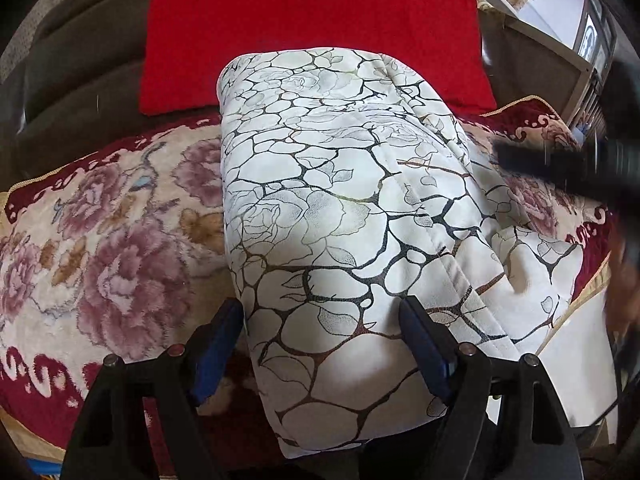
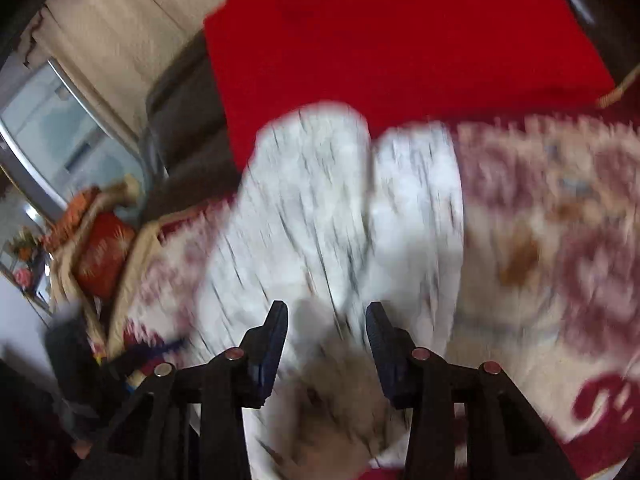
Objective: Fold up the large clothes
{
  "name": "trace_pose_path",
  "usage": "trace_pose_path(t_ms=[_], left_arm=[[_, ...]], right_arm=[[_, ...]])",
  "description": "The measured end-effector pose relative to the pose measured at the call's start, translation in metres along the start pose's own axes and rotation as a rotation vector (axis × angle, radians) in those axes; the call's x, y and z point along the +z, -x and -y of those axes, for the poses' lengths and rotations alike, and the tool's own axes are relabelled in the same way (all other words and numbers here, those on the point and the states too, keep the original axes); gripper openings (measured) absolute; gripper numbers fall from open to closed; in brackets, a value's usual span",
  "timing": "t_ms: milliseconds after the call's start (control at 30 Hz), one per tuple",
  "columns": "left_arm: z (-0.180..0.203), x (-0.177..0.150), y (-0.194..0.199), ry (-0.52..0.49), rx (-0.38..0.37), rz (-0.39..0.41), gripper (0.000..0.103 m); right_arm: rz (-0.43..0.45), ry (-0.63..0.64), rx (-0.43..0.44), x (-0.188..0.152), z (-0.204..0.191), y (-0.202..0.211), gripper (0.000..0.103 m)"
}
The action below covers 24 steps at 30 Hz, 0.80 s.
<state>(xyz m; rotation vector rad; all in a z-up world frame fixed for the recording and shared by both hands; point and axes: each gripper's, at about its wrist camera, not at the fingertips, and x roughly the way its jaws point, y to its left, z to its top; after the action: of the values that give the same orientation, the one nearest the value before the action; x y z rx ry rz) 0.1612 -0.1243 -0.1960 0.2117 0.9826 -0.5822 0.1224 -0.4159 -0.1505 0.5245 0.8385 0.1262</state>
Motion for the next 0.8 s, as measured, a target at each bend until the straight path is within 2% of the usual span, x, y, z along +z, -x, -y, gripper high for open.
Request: trace_pose_path(t_ms=[67, 133, 267, 333, 400, 600, 700, 800], left_arm=[[0.002, -0.001, 0.000, -0.005, 0.012, 0.006, 0.081], [0.004, -0.001, 0.001, -0.018, 0.024, 0.013, 0.081], [0.005, -0.002, 0.004, -0.019, 0.021, 0.010, 0.081], [0.006, -0.002, 0.006, -0.021, 0.020, 0.011, 0.081], [0.006, -0.001, 0.006, -0.021, 0.021, 0.016, 0.081], [0.009, -0.001, 0.007, -0.035, 0.050, 0.018, 0.081], [0.008, -0.002, 0.008, -0.025, 0.057, 0.018, 0.081], [0.010, -0.002, 0.010, -0.024, 0.073, 0.020, 0.081]], right_arm=[[0.002, 0.021, -0.016, 0.027, -0.011, -0.007, 0.047], [-0.049, 0.018, -0.022, 0.056, -0.017, -0.032, 0.047], [-0.137, -0.025, -0.115, 0.088, -0.012, -0.088, 0.047], [-0.174, -0.059, -0.183, 0.090, 0.006, -0.115, 0.047], [-0.228, -0.132, -0.182, 0.077, 0.034, -0.143, 0.047], [-0.183, -0.044, -0.217, 0.068, 0.016, -0.124, 0.047], [-0.133, -0.049, -0.183, 0.062, 0.008, -0.093, 0.048], [-0.106, 0.008, -0.136, 0.048, -0.009, -0.061, 0.048]])
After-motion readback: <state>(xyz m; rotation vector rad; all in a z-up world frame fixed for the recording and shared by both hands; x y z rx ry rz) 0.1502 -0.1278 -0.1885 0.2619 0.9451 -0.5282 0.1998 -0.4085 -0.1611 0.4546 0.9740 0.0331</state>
